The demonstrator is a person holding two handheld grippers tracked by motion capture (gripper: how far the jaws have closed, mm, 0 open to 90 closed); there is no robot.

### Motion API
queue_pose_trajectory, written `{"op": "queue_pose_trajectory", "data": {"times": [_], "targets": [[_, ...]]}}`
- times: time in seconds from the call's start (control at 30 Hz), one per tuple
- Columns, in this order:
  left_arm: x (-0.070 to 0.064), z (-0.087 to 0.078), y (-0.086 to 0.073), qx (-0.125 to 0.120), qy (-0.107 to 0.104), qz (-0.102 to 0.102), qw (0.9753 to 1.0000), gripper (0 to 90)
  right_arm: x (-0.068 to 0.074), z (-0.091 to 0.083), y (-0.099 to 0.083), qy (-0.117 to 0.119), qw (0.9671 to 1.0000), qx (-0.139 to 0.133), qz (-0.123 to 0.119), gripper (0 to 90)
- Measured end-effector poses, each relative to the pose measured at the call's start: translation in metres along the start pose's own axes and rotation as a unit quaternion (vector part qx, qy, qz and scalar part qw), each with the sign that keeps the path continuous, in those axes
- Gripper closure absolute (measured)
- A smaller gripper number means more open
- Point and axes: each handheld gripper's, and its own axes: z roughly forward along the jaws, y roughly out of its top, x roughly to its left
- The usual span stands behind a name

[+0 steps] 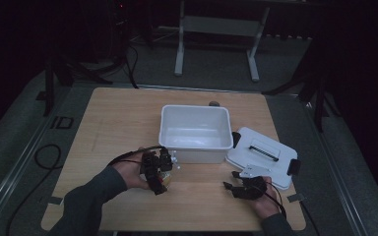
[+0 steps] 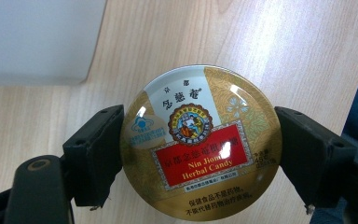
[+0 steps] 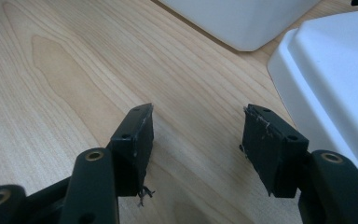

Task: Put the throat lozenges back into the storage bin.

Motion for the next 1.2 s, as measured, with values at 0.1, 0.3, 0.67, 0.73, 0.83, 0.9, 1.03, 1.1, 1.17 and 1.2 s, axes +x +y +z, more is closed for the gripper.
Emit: {"op": "queue_pose_trajectory", "data": {"times": [0.1, 0.3, 0.67, 0.73, 0.83, 0.9, 1.03, 1.1, 1.17, 1.2], "targets": [[0.001, -0.003, -0.001, -0.003, -0.002, -0.001, 1.0000, 20.3, 0.000, 0.000, 0.000, 0.000, 1.0000, 0.000, -0.001, 42.7], [0.003, -0.008, -0.002, 0.002, -0.001, -0.002, 1.0000, 20.4, 0.000, 0.000, 0.000, 0.000, 1.0000, -0.001, -0.001, 42.6], [0.010, -0.020, -0.003, 0.000, 0.007, -0.009, 0.9999, 20.4, 0.000, 0.000, 0.000, 0.000, 1.0000, -0.001, -0.002, 42.6], [0.011, -0.023, -0.003, -0.001, 0.007, -0.009, 0.9999, 20.4, 0.000, 0.000, 0.000, 0.000, 1.0000, -0.001, -0.002, 42.6], [0.012, -0.026, -0.003, -0.001, 0.010, -0.010, 0.9999, 20.4, 0.000, 0.000, 0.000, 0.000, 1.0000, -0.001, -0.002, 42.6], [0.013, -0.029, -0.002, 0.001, 0.010, -0.008, 0.9999, 20.4, 0.000, 0.000, 0.000, 0.000, 1.0000, 0.000, -0.002, 42.6], [0.015, -0.035, 0.000, 0.000, 0.013, -0.008, 0.9999, 20.3, 0.000, 0.000, 0.000, 0.000, 1.0000, 0.000, -0.002, 42.6], [0.017, -0.037, 0.001, 0.002, 0.017, -0.011, 0.9998, 20.4, 0.000, 0.000, 0.000, 0.000, 1.0000, 0.000, -0.002, 42.6], [0.018, -0.040, 0.002, 0.003, 0.019, -0.010, 0.9998, 20.3, 0.000, 0.000, 0.000, 0.000, 1.0000, 0.000, -0.002, 42.6], [0.018, -0.041, 0.002, 0.005, 0.020, -0.007, 0.9998, 20.3, 0.000, 0.000, 0.000, 0.000, 1.0000, 0.000, -0.002, 42.6]]}}
